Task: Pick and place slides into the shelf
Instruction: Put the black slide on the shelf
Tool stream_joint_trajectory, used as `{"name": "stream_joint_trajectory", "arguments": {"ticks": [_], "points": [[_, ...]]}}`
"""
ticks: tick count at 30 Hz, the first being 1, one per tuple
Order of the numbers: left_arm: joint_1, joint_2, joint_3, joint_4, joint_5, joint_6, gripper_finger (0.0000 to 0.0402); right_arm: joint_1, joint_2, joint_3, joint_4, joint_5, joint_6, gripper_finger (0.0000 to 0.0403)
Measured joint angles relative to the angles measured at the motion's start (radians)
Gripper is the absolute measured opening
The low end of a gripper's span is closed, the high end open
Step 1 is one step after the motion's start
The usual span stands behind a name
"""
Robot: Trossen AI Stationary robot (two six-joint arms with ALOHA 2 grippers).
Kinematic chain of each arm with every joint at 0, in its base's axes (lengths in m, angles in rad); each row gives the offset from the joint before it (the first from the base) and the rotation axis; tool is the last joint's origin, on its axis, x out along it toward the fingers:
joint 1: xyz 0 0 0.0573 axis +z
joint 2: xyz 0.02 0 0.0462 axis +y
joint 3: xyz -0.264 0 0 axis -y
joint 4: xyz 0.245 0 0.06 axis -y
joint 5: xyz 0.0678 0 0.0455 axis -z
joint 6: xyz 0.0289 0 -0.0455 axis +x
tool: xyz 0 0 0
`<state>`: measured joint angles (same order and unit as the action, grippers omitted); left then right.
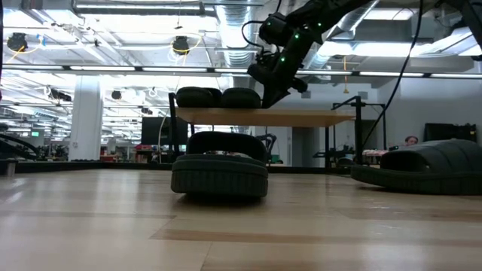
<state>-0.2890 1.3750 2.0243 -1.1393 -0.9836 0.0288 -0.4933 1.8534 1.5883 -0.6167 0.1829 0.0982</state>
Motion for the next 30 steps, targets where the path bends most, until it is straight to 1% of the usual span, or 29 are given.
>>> {"name": "stream_joint_trajectory", "arguments": {"ticks": [2, 4, 9, 13, 16, 18, 20, 22, 23, 25, 30], "points": [[0.0, 0.0, 0.0, 0.0, 0.0, 0.0, 0.0, -0.006, 0.0, 0.0, -0.002, 0.007, -0.001, 0.0], [0.0, 0.0, 0.0, 0.0, 0.0, 0.0, 0.0, -0.013, -0.005, 0.0, -0.013, 0.048, -0.004, 0.0], [0.0, 0.0, 0.0, 0.0, 0.001, 0.001, 0.0, -0.027, -0.083, 0.0, -0.043, 0.212, -0.025, 0.0], [-0.003, 0.0, 0.0, 0.004, 0.017, 0.014, 0.0, -0.024, -0.217, 0.0, -0.03, 0.325, -0.028, 0.0], [-0.034, -0.016, -0.002, 0.029, 0.018, 0.02, 0.0, -0.006, -0.338, -0.027, 0.04, 0.345, -0.05, 0.0], [-0.058, -0.035, -0.024, 0.095, 0.016, 0.057, 0.0, 0.018, -0.431, -0.089, 0.136, 0.342, -0.078, 0.0], [-0.084, -0.064, -0.086, 0.188, 0.016, 0.117, 0.0, 0.042, -0.526, -0.176, 0.239, 0.313, -0.122, 0.0], [-0.098, -0.103, -0.179, 0.311, 0.023, 0.171, 0.0, 0.058, -0.619, -0.277, 0.312, 0.266, -0.145, 0.0], [-0.099, -0.133, -0.236, 0.387, 0.045, 0.191, 0.0, 0.062, -0.664, -0.33, 0.334, 0.244, -0.147, 0.0], [-0.099, -0.207, -0.353, 0.528, 0.103, 0.241, 0.0, 0.068, -0.745, -0.425, 0.358, 0.209, -0.149, 0.0], [-0.098, -0.418, -0.681, 0.908, 0.21, 0.285, 0.0, 0.094, -0.926, -0.635, 0.355, 0.191, -0.134, 0.0]]}}
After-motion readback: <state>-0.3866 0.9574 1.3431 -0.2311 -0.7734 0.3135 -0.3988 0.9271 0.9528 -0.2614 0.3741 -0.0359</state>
